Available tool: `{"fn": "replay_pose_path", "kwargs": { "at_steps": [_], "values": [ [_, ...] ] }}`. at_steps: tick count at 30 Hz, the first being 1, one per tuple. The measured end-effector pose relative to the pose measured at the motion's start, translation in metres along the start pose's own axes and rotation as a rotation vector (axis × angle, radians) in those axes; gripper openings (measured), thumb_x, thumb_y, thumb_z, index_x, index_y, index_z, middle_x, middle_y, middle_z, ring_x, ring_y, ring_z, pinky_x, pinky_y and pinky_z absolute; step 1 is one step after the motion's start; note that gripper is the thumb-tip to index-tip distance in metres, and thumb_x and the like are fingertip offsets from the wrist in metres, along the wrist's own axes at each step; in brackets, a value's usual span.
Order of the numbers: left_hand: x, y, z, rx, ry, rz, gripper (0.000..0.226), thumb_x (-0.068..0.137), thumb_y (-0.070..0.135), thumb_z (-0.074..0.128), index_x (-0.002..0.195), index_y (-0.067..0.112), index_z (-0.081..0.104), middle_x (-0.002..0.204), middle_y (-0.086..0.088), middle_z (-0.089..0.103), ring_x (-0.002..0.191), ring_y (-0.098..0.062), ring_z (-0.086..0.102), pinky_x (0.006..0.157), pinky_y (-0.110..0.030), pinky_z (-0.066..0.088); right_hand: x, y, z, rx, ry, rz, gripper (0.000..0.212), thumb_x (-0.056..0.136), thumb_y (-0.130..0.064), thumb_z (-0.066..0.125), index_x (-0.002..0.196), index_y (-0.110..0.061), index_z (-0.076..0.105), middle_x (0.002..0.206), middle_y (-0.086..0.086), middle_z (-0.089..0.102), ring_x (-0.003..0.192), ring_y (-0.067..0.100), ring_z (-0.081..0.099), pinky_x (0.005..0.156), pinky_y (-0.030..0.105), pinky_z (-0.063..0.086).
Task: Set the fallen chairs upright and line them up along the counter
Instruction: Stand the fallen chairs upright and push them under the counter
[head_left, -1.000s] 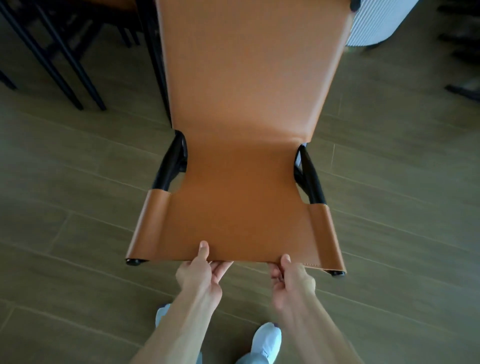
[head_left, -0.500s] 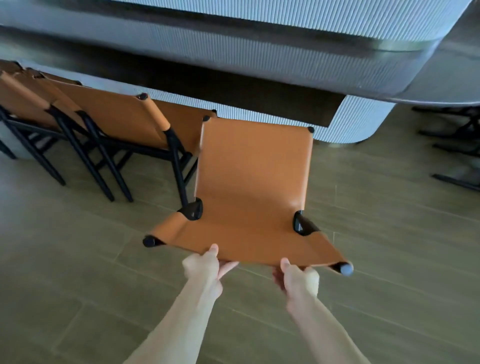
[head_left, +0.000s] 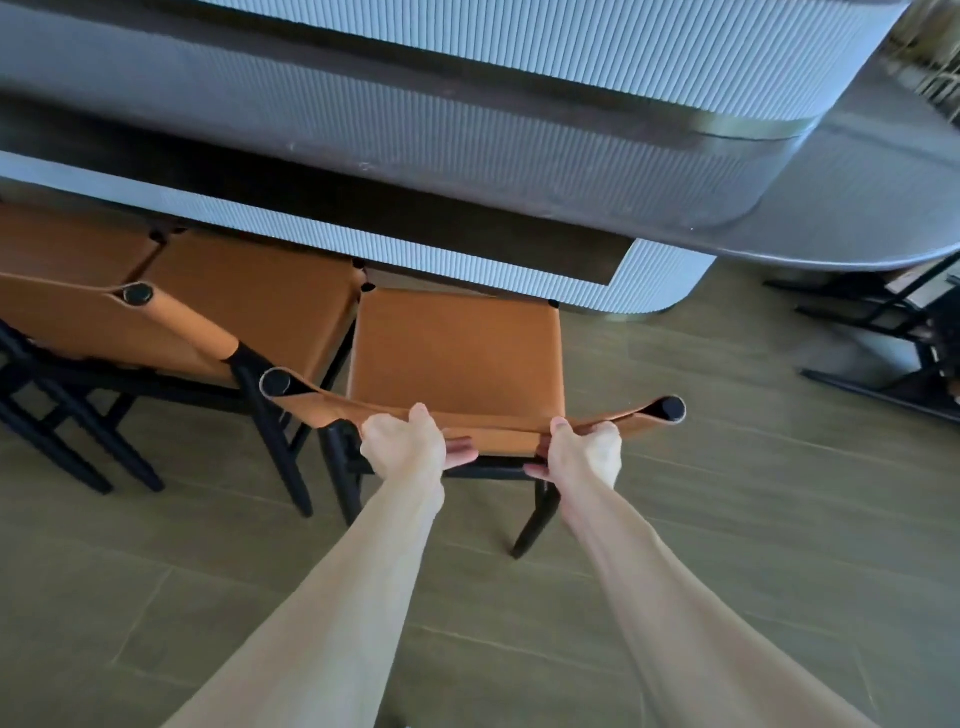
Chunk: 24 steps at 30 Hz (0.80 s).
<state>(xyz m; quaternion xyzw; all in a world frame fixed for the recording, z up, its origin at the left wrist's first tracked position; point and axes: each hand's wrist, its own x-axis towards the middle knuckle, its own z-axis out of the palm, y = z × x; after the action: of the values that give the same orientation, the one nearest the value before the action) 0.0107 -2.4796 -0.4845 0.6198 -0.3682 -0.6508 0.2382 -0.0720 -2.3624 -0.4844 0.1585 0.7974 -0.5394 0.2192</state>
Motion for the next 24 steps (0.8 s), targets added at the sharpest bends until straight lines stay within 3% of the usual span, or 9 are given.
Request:
{"fn": "replay_pose_path", "kwargs": {
  "at_steps": [5,7,10,13,16,21,24],
  "values": [
    [0.011,0.013,0.022,0.042,0.018,-0.035,0.024,0.104,0.008,0.05,0.126,0.0,0.05,0.079,-0.009,0.054,0.051,-0.03,0.072,0.054,-0.046,0.063,0.017,-0.021,0.011,0.003,-0.033,0.125,0.014,0.1,-0.015,0.053,0.112,-0.011,0.048,0.117,0.011,0.065,0.044,0.024,0.07,0.078,0.044,0.064],
    [0.007,0.019,0.02,0.068,0.009,-0.086,0.026,0.104,0.009,0.051,0.127,-0.002,0.05,0.085,-0.016,0.061,0.055,-0.032,0.073,0.059,-0.047,0.063,0.016,-0.028,0.006,-0.007,-0.061,0.159,0.006,0.099,-0.013,0.055,0.103,-0.012,0.05,0.113,0.012,0.067,0.045,0.025,0.071,0.073,0.041,0.065],
    [0.008,0.031,0.012,0.125,-0.101,-0.192,0.03,0.105,0.013,0.049,0.13,-0.005,0.05,0.108,-0.026,0.068,0.072,-0.033,0.074,0.06,-0.043,0.061,0.017,-0.042,-0.004,-0.018,-0.114,0.218,0.007,0.097,-0.007,0.058,0.093,-0.009,0.052,0.11,0.015,0.07,0.053,0.025,0.071,0.052,0.031,0.062],
    [-0.004,0.039,0.004,0.281,-0.16,-0.205,0.039,0.108,0.025,0.044,0.129,-0.007,0.052,0.105,-0.024,0.072,0.082,-0.036,0.073,0.065,-0.045,0.061,0.015,-0.047,-0.015,-0.084,-0.168,0.224,0.012,0.095,-0.013,0.067,0.099,-0.005,0.06,0.104,0.016,0.072,0.064,0.022,0.069,0.05,0.03,0.061],
    [-0.03,0.051,0.006,0.474,-0.247,-0.183,0.045,0.109,0.031,0.042,0.121,-0.009,0.058,0.095,-0.025,0.073,0.075,-0.037,0.074,0.061,-0.045,0.063,0.017,-0.05,-0.033,-0.213,-0.248,0.193,0.023,0.093,-0.029,0.072,0.094,-0.009,0.062,0.088,0.009,0.073,0.064,0.021,0.069,0.055,0.031,0.063],
    [-0.105,0.082,0.054,0.619,-0.642,0.052,0.023,0.103,0.018,0.056,0.121,0.004,0.058,0.102,-0.019,0.074,0.081,-0.036,0.076,0.063,-0.045,0.064,0.02,-0.082,-0.103,-0.261,-0.455,0.067,0.029,0.092,-0.034,0.07,0.076,-0.012,0.062,0.068,0.004,0.064,0.05,0.016,0.06,0.047,0.029,0.053],
    [-0.173,0.094,0.101,0.623,-0.756,0.254,0.019,0.102,0.027,0.057,0.118,0.017,0.062,0.11,-0.009,0.073,0.087,-0.023,0.076,0.071,-0.039,0.064,0.029,-0.109,-0.188,-0.196,-0.429,-0.108,0.028,0.092,-0.037,0.066,0.076,-0.014,0.069,0.07,0.001,0.073,0.067,0.017,0.069,0.077,0.039,0.064]
  ]
}}
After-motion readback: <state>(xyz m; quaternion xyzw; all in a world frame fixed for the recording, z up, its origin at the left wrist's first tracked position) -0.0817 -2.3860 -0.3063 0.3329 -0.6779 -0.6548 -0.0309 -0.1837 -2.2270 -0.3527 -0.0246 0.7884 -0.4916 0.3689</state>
